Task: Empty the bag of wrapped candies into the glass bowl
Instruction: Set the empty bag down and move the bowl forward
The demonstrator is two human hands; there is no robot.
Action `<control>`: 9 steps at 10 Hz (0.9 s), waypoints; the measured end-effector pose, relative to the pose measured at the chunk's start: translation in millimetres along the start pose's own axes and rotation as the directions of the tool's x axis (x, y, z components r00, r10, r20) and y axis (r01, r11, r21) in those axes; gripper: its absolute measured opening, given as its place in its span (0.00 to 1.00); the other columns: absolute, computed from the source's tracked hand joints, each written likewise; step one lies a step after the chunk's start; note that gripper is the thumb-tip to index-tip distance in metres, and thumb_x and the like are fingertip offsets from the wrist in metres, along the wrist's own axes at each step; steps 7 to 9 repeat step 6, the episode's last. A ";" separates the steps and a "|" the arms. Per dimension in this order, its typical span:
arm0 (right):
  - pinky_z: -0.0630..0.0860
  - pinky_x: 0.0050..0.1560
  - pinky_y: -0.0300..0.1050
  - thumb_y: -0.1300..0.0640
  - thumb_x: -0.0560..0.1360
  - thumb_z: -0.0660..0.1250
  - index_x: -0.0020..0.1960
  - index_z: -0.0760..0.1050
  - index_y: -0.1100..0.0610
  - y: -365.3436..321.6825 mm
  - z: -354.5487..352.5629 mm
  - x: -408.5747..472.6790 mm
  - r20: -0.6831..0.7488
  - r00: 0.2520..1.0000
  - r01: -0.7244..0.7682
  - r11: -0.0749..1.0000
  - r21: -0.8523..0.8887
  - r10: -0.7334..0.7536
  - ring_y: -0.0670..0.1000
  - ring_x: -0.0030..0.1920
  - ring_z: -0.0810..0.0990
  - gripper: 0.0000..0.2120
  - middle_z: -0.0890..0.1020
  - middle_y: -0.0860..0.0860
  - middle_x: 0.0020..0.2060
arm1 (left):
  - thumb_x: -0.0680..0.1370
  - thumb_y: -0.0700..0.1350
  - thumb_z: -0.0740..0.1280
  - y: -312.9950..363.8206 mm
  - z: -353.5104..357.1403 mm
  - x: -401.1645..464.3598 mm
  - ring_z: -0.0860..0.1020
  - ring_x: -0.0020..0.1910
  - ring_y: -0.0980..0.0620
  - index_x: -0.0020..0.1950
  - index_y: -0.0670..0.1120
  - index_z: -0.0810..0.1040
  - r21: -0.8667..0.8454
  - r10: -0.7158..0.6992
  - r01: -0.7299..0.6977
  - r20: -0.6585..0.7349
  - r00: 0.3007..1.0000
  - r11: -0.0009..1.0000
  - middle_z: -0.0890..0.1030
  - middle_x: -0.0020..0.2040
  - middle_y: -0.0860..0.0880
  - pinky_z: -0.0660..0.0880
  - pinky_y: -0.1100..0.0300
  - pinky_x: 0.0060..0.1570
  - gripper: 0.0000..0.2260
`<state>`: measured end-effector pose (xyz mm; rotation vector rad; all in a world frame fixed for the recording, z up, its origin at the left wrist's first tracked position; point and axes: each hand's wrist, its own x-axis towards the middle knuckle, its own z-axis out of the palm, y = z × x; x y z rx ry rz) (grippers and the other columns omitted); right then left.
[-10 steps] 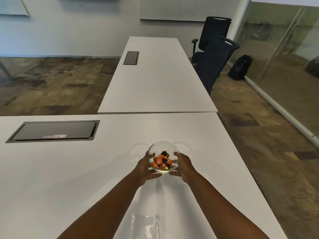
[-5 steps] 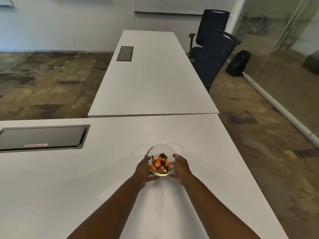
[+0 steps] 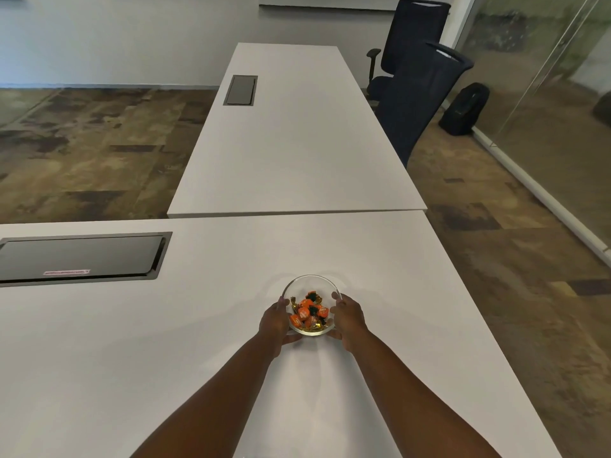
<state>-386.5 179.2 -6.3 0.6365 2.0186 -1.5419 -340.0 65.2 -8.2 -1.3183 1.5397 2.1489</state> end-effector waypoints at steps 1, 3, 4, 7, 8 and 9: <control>0.78 0.59 0.58 0.58 0.82 0.51 0.68 0.71 0.53 -0.3 -0.7 0.4 0.007 1.000 -0.004 1.000 0.007 0.004 0.60 0.63 0.74 0.18 0.74 0.59 0.65 | 0.82 0.50 0.53 0.1 0.2 -1.5 0.75 0.63 0.36 0.70 0.41 0.68 0.001 -0.003 0.003 -0.005 1.000 1.000 0.73 0.68 0.36 0.74 0.49 0.51 0.20; 0.77 0.59 0.57 0.57 0.82 0.51 0.70 0.68 0.53 -4.0 -3.4 -3.3 0.055 0.998 -0.016 0.999 0.032 0.015 0.60 0.64 0.73 0.18 0.72 0.59 0.66 | 0.82 0.47 0.54 6.1 -0.7 -6.6 0.77 0.54 0.38 0.69 0.40 0.68 -0.007 -0.023 0.023 0.020 1.000 1.000 0.75 0.65 0.36 0.77 0.49 0.46 0.18; 0.74 0.61 0.57 0.55 0.82 0.50 0.74 0.62 0.52 -7.0 -5.5 -6.6 0.124 0.992 -0.030 0.999 0.017 0.028 0.60 0.67 0.70 0.20 0.68 0.57 0.70 | 0.82 0.45 0.54 8.4 -1.5 -10.5 0.77 0.48 0.41 0.61 0.42 0.71 0.019 -0.008 0.007 0.005 1.000 1.000 0.78 0.50 0.40 0.76 0.53 0.39 0.12; 0.63 0.72 0.52 0.53 0.82 0.51 0.76 0.54 0.55 -17.1 -10.1 -13.2 0.041 0.997 0.068 0.978 -0.199 -0.061 0.58 0.74 0.62 0.24 0.62 0.57 0.75 | 0.82 0.46 0.53 11.6 -11.5 -11.7 0.71 0.59 0.44 0.53 0.43 0.73 0.299 0.189 -0.143 -0.132 0.973 0.944 0.75 0.51 0.43 0.72 0.52 0.56 0.11; 0.63 0.72 0.52 0.53 0.82 0.51 0.76 0.54 0.55 -17.1 -10.1 -13.2 0.041 0.997 0.068 0.978 -0.199 -0.061 0.58 0.74 0.62 0.24 0.62 0.57 0.75 | 0.82 0.46 0.53 11.6 -11.5 -11.7 0.71 0.59 0.44 0.53 0.43 0.73 0.299 0.189 -0.143 -0.132 0.973 0.944 0.75 0.51 0.43 0.72 0.52 0.56 0.11; 0.63 0.72 0.52 0.53 0.82 0.51 0.76 0.54 0.55 -17.1 -10.1 -13.2 0.041 0.997 0.068 0.978 -0.199 -0.061 0.58 0.74 0.62 0.24 0.62 0.57 0.75 | 0.82 0.46 0.53 11.6 -11.5 -11.7 0.71 0.59 0.44 0.53 0.43 0.73 0.299 0.189 -0.143 -0.132 0.973 0.944 0.75 0.51 0.43 0.72 0.52 0.56 0.11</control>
